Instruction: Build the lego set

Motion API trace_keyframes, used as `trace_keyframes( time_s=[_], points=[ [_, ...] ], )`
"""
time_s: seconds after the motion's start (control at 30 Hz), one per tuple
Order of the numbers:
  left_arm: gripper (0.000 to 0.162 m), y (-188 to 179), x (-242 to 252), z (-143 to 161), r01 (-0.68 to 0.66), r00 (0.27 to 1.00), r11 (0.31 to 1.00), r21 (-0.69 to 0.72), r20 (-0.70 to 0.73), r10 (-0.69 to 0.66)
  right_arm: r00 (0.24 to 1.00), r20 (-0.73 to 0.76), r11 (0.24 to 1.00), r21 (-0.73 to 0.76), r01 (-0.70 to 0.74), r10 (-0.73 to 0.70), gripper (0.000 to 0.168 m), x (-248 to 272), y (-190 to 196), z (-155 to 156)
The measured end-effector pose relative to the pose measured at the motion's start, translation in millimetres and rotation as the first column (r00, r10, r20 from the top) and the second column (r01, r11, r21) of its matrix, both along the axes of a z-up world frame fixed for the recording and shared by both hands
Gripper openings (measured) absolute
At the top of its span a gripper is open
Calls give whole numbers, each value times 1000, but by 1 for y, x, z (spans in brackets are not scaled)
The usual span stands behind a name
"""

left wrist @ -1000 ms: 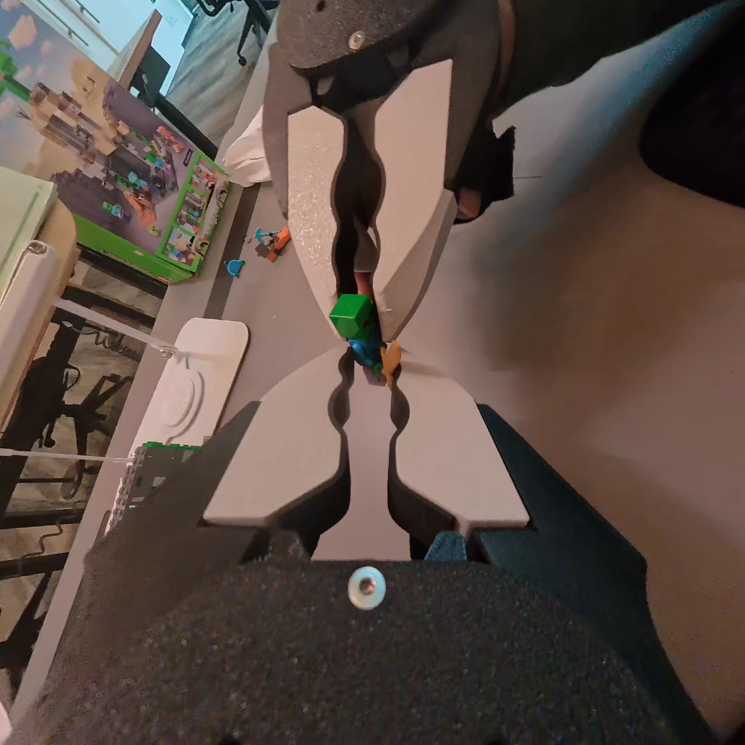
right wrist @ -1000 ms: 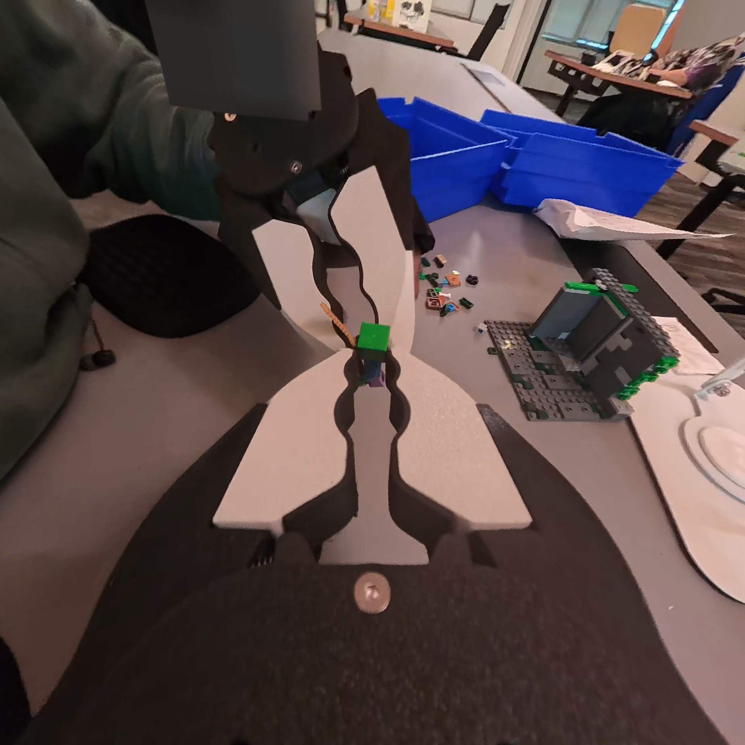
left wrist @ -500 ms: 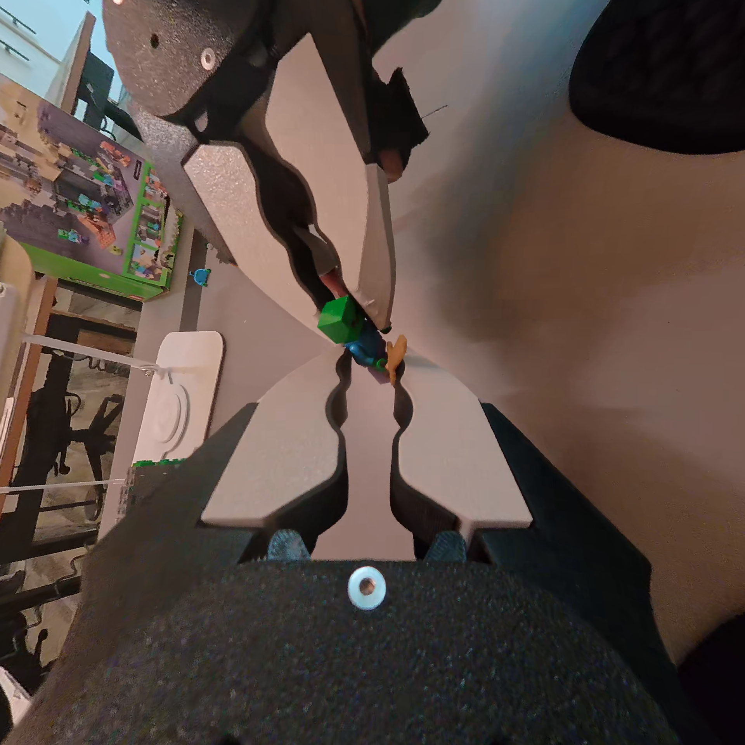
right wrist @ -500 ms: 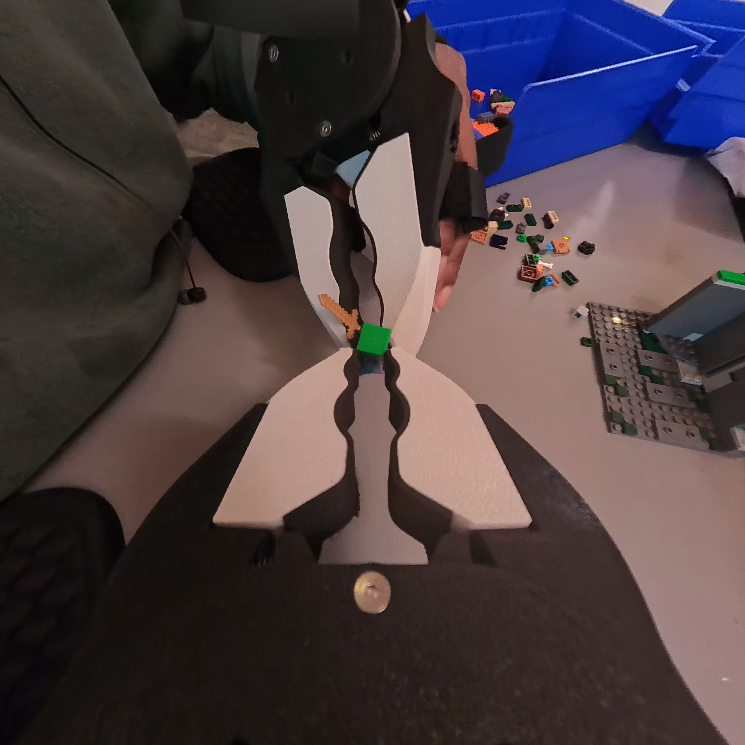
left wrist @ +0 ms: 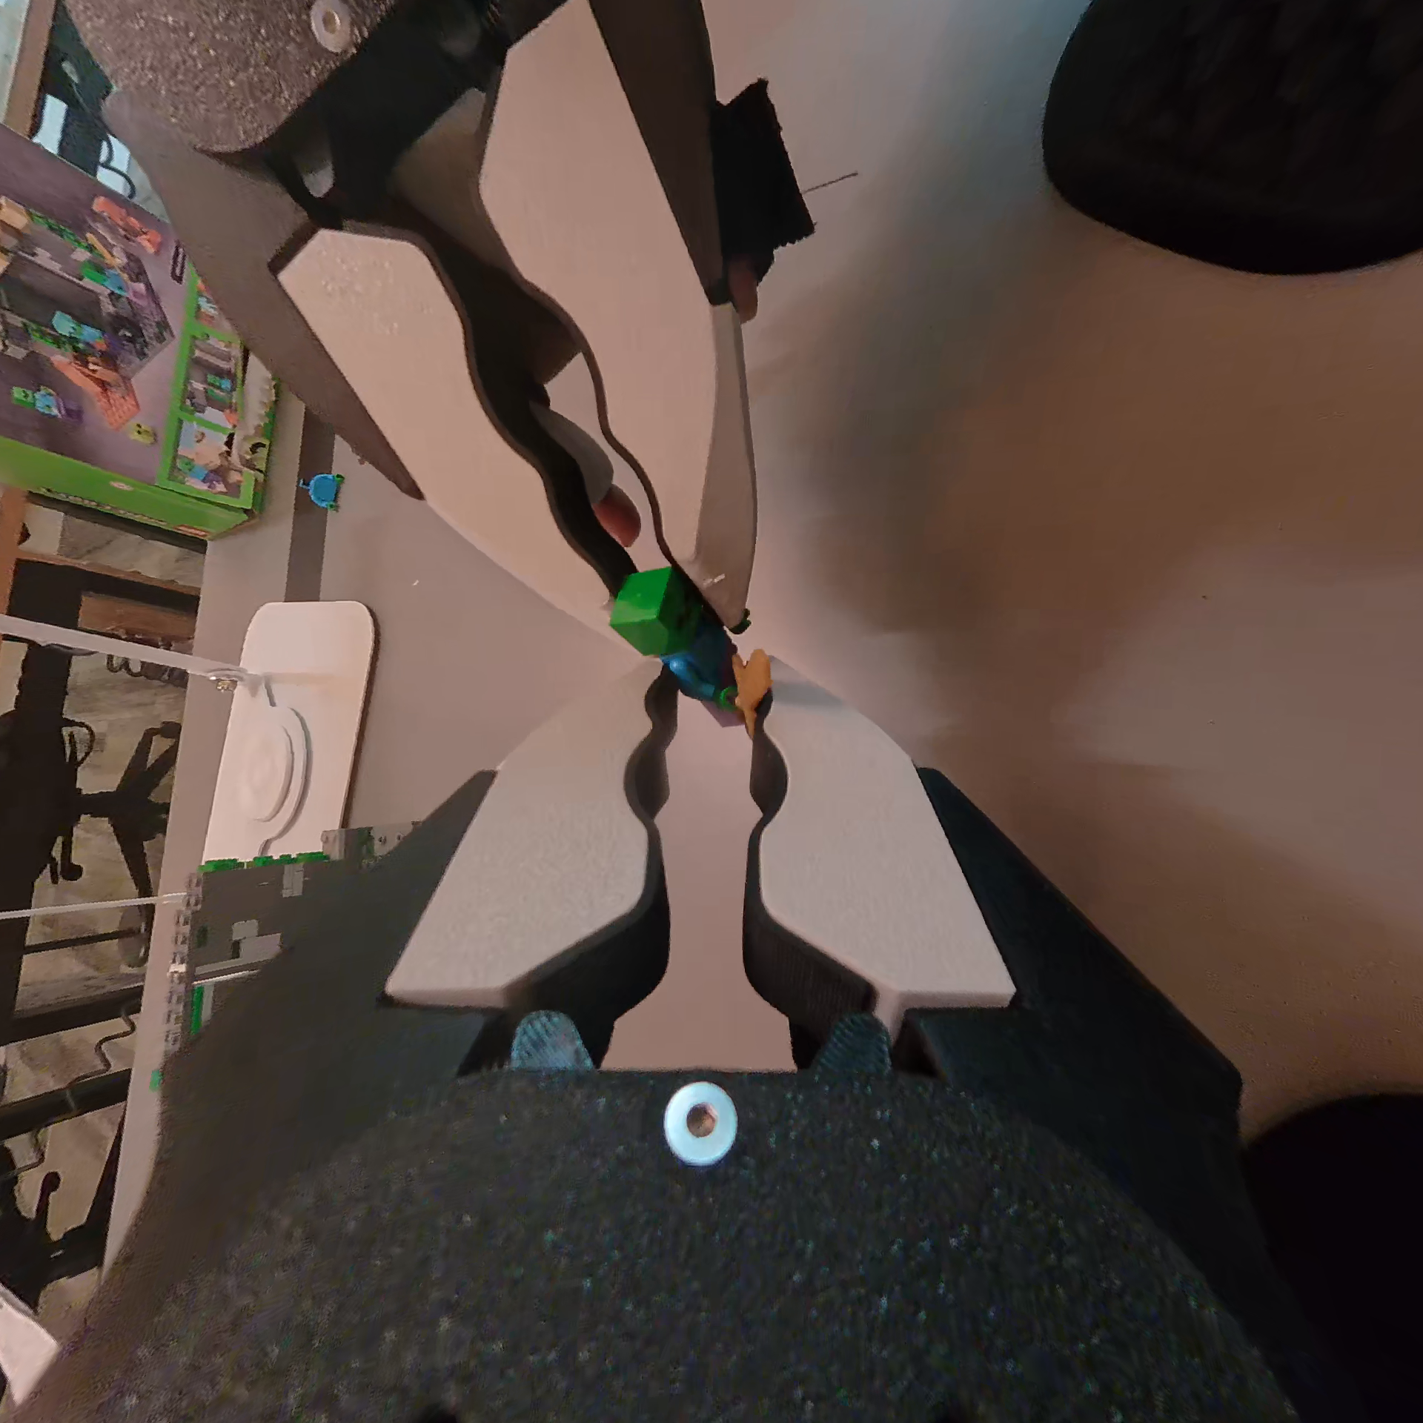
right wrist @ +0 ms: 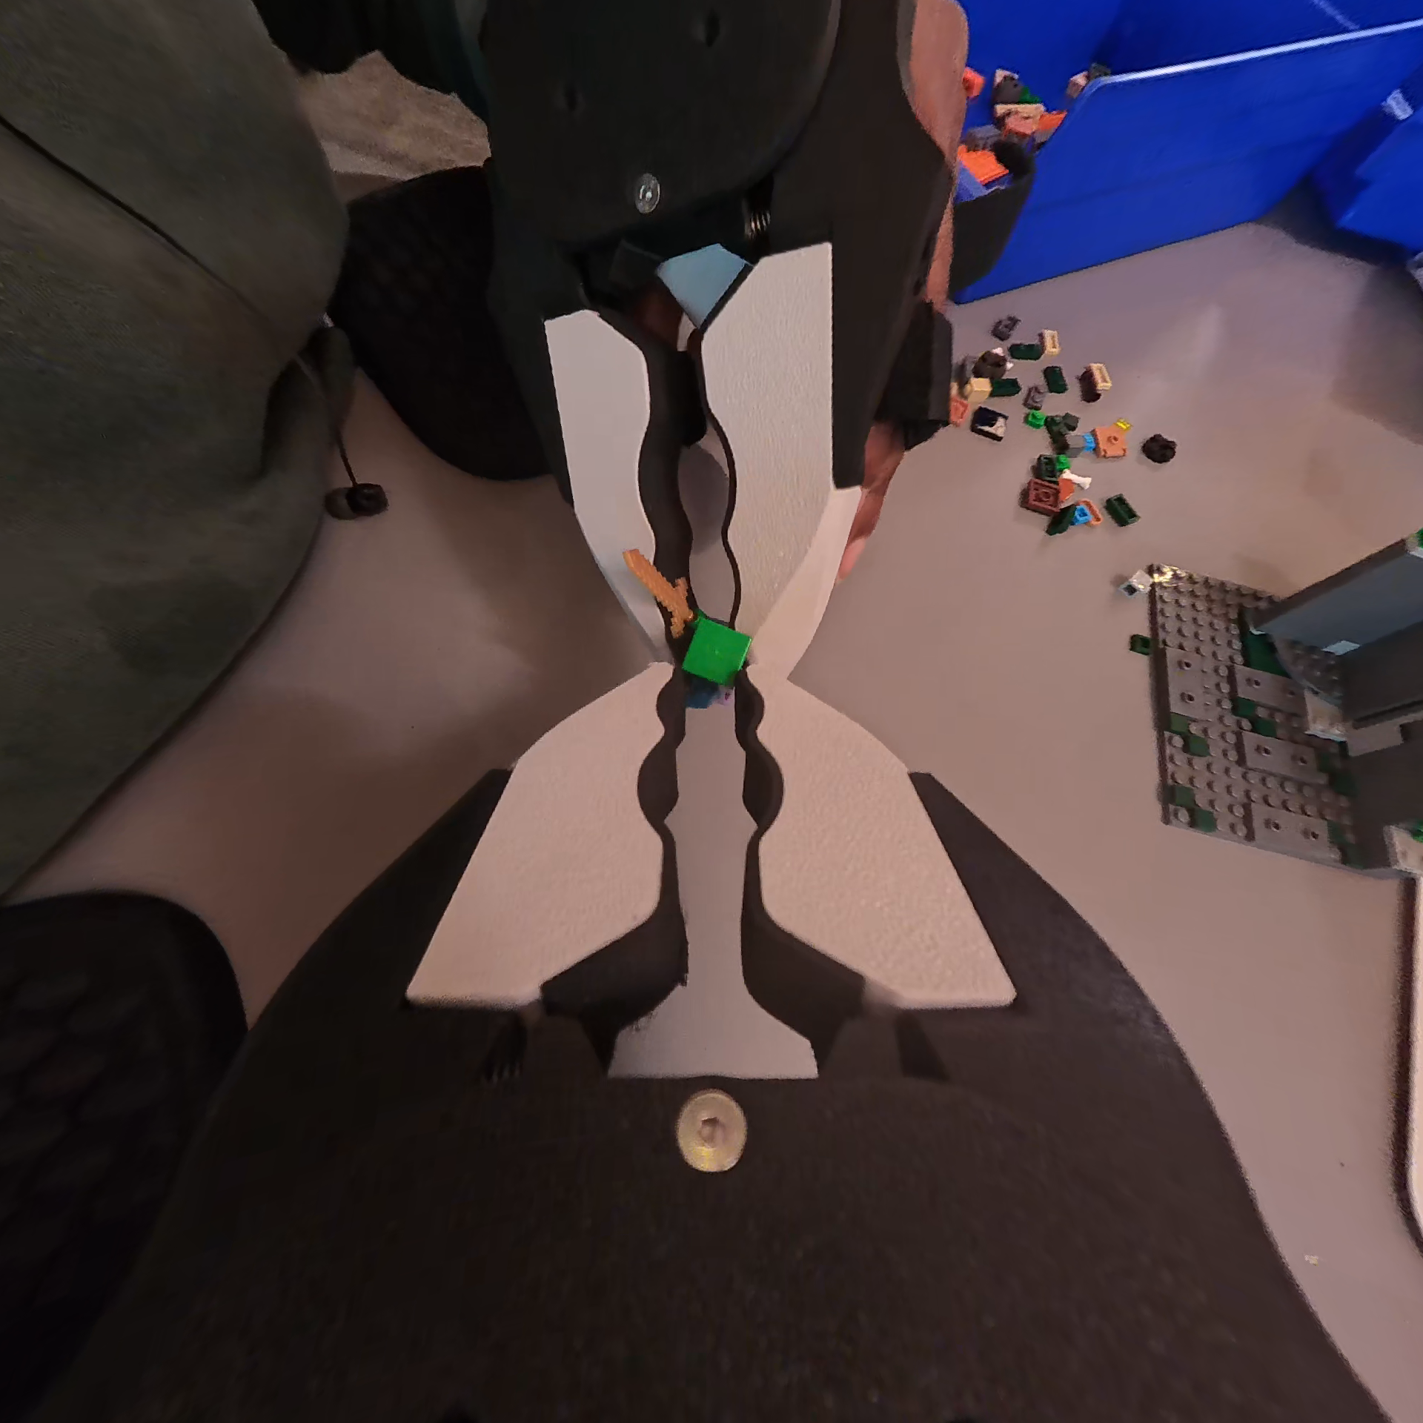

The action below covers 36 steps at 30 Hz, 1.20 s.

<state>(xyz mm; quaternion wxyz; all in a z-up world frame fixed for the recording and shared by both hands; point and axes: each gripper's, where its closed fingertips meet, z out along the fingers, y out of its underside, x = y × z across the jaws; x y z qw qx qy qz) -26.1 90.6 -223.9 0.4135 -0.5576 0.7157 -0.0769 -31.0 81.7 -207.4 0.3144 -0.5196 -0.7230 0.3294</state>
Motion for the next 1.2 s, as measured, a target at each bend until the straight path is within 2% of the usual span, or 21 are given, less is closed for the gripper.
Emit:
trace_keyframes(
  time_s=[0.43, 0.6, 0.77, 0.9, 1.03, 1.2],
  points=[
    [18, -7, -1, -5, -1, 1000, 1000, -27, 22, 1, 998, 34, 998, -44, -47, 49, 12, -1, -6, -5],
    [34, -11, 1, -3, 6, 998, 998, -66, 58, -2, 996, 14, 993, -72, -89, 90, 12, -2, -12, -3],
    [31, -14, 2, 1, 17, 997, 998, -66, 78, -12, 992, -2, 987, -101, -123, 124, 11, -2, -16, 2],
    [29, -17, 1, 1, 14, 998, 999, -37, 57, -11, 990, -5, 982, -124, -142, 143, 11, -2, -19, 2],
    [20, -22, 0, -1, 21, 1000, 999, -26, 22, -20, 987, 0, 980, -124, -156, 158, 11, 0, -22, 1],
    [19, -26, 2, -4, 37, 999, 999, -33, -2, -37, 984, 19, 978, -119, -173, 177, 11, 3, -26, -2]
  ],
)
